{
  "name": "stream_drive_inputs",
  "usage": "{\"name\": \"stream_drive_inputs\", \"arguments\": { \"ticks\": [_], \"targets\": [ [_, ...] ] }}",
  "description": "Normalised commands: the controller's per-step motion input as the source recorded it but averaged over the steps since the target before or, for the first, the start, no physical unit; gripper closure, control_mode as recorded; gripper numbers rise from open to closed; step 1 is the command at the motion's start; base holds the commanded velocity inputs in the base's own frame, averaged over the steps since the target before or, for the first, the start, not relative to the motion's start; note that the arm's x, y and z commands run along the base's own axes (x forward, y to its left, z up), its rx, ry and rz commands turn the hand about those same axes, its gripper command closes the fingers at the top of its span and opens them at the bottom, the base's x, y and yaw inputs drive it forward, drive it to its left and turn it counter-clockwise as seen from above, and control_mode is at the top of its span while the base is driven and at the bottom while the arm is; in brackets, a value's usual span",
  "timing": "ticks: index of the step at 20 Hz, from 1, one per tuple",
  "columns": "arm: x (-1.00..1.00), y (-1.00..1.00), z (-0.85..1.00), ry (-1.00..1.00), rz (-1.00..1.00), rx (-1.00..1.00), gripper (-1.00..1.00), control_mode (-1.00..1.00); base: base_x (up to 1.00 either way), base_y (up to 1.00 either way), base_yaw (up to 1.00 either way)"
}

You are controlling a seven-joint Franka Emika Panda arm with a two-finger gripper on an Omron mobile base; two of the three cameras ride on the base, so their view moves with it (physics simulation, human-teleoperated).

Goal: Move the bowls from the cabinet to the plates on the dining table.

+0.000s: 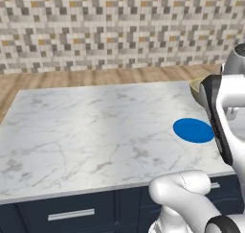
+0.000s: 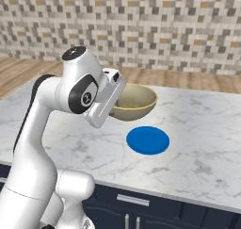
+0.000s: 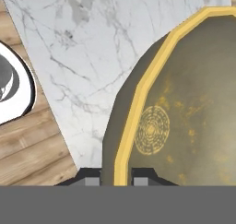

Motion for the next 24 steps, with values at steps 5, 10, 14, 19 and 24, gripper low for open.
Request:
{"name": "stream_drive_inputs", "arguments": {
  "ticks": [5, 10, 14, 19, 24],
  "targets": [
    [0.25, -0.01, -0.19, 0.0, 0.0, -0.02, 1.0, -1.0, 0.0, 0.0, 0.0],
    [0.2, -0.05, -0.21, 0.0, 0.0, 0.0, 1.0, -1.0, 0.0, 0.0, 0.0],
    [0.21, -0.07, -0.26, 0.0, 0.0, 0.0, 1.0, -1.0, 0.0, 0.0, 0.0],
    [0.22, -0.09, -0.29, 0.0, 0.0, -0.01, 1.0, -1.0, 0.0, 0.0, 0.0],
    [0.16, -0.11, -0.27, 0.01, 0.0, 0.0, 1.0, -1.0, 0.0, 0.0, 0.0]
  ]
}}
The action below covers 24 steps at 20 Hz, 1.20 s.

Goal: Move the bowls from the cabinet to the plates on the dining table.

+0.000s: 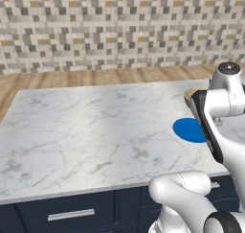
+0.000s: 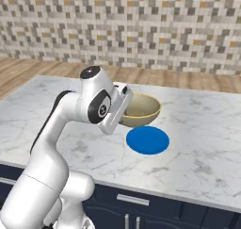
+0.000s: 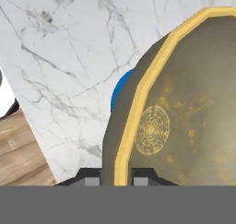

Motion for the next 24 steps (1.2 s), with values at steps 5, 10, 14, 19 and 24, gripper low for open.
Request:
{"name": "stream_drive_inputs", "arguments": {
  "ticks": [5, 10, 14, 19, 24],
  "targets": [
    [0.17, -0.09, -0.28, 0.01, 0.0, 0.0, 1.0, -1.0, 0.0, 0.0, 0.0],
    [0.2, -0.07, -0.26, 0.02, 0.0, 0.0, 1.0, -1.0, 0.0, 0.0, 0.0],
    [0.19, -0.08, -0.28, 0.02, 0.0, 0.0, 1.0, -1.0, 0.0, 0.0, 0.0],
    [0.19, -0.08, -0.27, 0.02, 0.0, 0.0, 1.0, -1.0, 0.0, 0.0, 0.0],
    [0.19, -0.08, -0.24, 0.03, 0.0, 0.0, 1.0, -1.0, 0.0, 0.0, 0.0]
  ]
}}
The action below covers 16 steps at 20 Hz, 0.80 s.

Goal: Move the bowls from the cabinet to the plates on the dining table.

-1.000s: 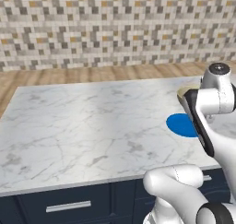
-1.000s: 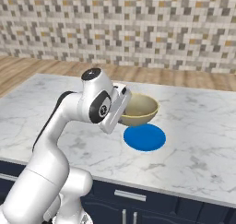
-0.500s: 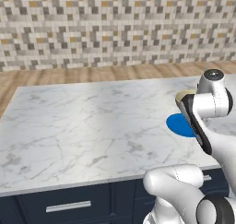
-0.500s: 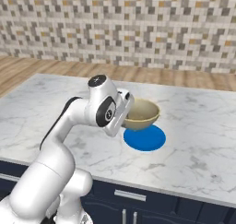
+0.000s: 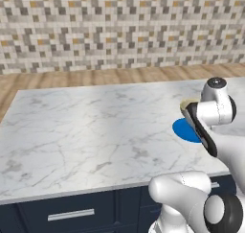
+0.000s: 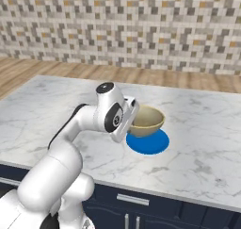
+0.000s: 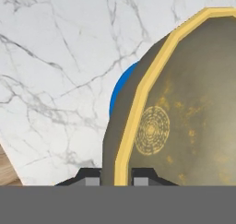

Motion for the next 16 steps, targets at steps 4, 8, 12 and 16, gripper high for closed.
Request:
{"name": "stream_drive_inputs", "arguments": {
  "ticks": [4, 8, 12, 16],
  "targets": [
    [0.17, -0.09, -0.25, 0.02, 0.0, 0.0, 1.0, -1.0, 0.0, 0.0, 0.0],
    [0.17, -0.1, -0.26, 0.0, 0.0, 0.0, 1.0, -1.0, 0.0, 0.0, 0.0],
    [0.15, -0.08, -0.26, 0.0, 0.0, 0.0, 1.0, -1.0, 0.0, 0.0, 0.0],
    [0.17, -0.04, -0.24, 0.0, 0.0, -0.01, 1.0, -1.0, 0.0, 0.0, 0.0]
  ]
}}
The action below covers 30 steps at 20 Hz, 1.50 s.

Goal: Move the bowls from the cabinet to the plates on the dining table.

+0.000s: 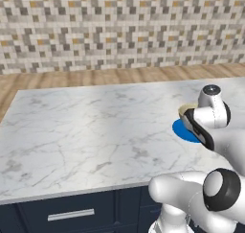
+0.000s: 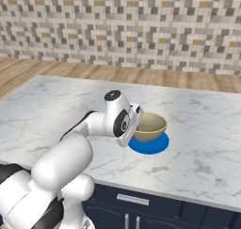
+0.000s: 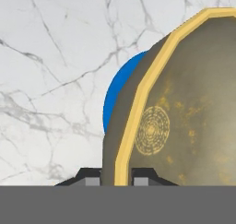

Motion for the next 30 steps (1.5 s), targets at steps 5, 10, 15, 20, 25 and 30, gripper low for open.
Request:
{"name": "stream_drive_inputs", "arguments": {
  "ticks": [5, 10, 15, 20, 25, 30],
  "targets": [
    [0.15, -0.05, -0.25, 0.0, 0.0, -0.02, 1.0, -1.0, 0.0, 0.0, 0.0],
    [0.08, -0.06, -0.23, 0.0, 0.0, -0.02, 1.0, -1.0, 0.0, 0.0, 0.0],
    [0.08, -0.05, -0.18, 0.0, 0.0, -0.02, 1.0, -1.0, 0.0, 0.0, 0.0],
    [0.09, -0.02, -0.14, 0.0, 0.0, -0.02, 1.0, -1.0, 0.0, 0.0, 0.0],
    [0.07, 0.0, -0.11, 0.0, 0.0, -0.01, 1.0, -1.0, 0.0, 0.0, 0.0],
    [0.06, -0.02, -0.07, 0.0, 0.0, 0.0, 1.0, -1.0, 0.0, 0.0, 0.0]
  ]
}}
